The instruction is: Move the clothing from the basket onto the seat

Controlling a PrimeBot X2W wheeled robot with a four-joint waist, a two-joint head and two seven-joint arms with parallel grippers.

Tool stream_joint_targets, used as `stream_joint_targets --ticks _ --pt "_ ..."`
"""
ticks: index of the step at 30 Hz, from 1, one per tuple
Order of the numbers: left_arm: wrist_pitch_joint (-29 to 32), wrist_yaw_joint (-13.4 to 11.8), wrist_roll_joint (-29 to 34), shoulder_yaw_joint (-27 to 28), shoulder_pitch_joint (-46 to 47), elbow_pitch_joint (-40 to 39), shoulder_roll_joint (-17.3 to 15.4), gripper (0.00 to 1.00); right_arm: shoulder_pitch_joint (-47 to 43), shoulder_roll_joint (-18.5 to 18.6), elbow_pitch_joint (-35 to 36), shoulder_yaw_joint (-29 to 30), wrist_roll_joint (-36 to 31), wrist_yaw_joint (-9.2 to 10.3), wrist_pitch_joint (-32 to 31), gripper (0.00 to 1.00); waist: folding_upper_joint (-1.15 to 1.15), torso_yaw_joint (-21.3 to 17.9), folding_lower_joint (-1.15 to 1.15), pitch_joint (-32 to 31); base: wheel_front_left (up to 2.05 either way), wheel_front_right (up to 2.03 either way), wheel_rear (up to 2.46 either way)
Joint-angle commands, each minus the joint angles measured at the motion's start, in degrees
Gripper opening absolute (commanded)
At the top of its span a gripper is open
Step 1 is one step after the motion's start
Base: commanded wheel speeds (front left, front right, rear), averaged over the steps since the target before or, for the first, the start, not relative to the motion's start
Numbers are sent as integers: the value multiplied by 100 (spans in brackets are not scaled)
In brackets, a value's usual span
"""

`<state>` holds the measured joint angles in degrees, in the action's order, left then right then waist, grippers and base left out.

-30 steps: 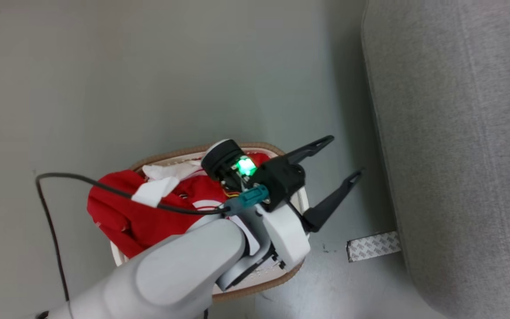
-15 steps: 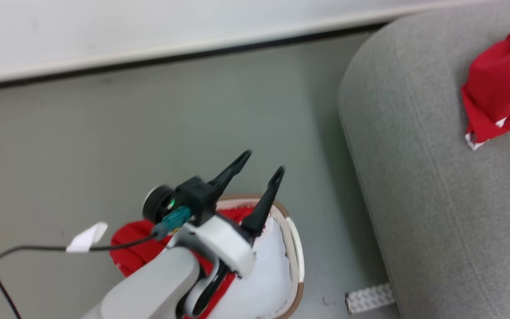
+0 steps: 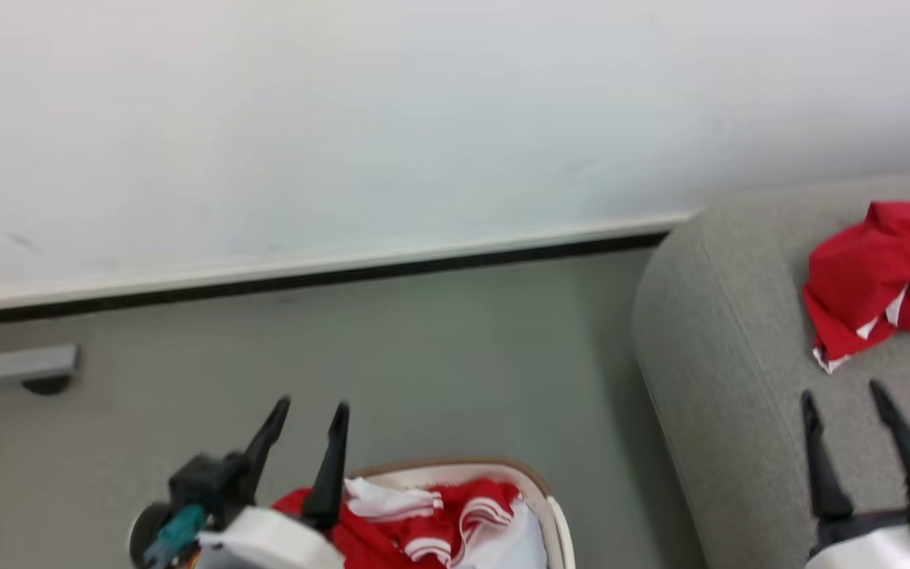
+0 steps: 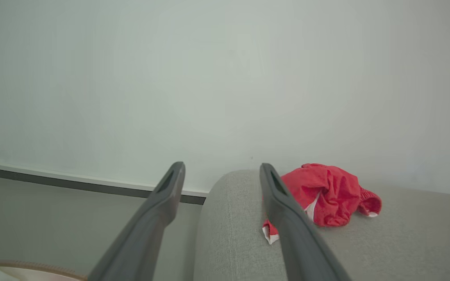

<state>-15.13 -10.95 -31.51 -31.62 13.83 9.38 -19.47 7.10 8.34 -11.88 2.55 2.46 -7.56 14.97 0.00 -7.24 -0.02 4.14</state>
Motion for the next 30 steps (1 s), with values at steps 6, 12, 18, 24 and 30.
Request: stream_joint_targets --ticks 6,12,18,24,30 --pt "-2 240 583 787 -785 -21 266 100 -633 -327 96 -274 -69 14 17 100 0 378 2 -522 0 0 0" --pt "-2 486 942 1445 -1413 27 623 100 -951 -472 111 -345 -58 14 17 100 0 422 2 -780 0 0 0" --pt "-3 802 1259 1880 -1765 38 915 100 -1038 -527 80 -304 -46 14 17 100 0 455 2 -884 0 0 0" --pt "-3 1069 1553 2175 -1812 66 1137 100 -1072 -544 68 -261 -46 14 17 100 0 462 2 -891 0 0 0" --pt "-3 1280 1750 2364 -1793 112 1283 100 -1065 -548 9 -288 -20 14 17 100 0 407 2 -859 0 0 0"
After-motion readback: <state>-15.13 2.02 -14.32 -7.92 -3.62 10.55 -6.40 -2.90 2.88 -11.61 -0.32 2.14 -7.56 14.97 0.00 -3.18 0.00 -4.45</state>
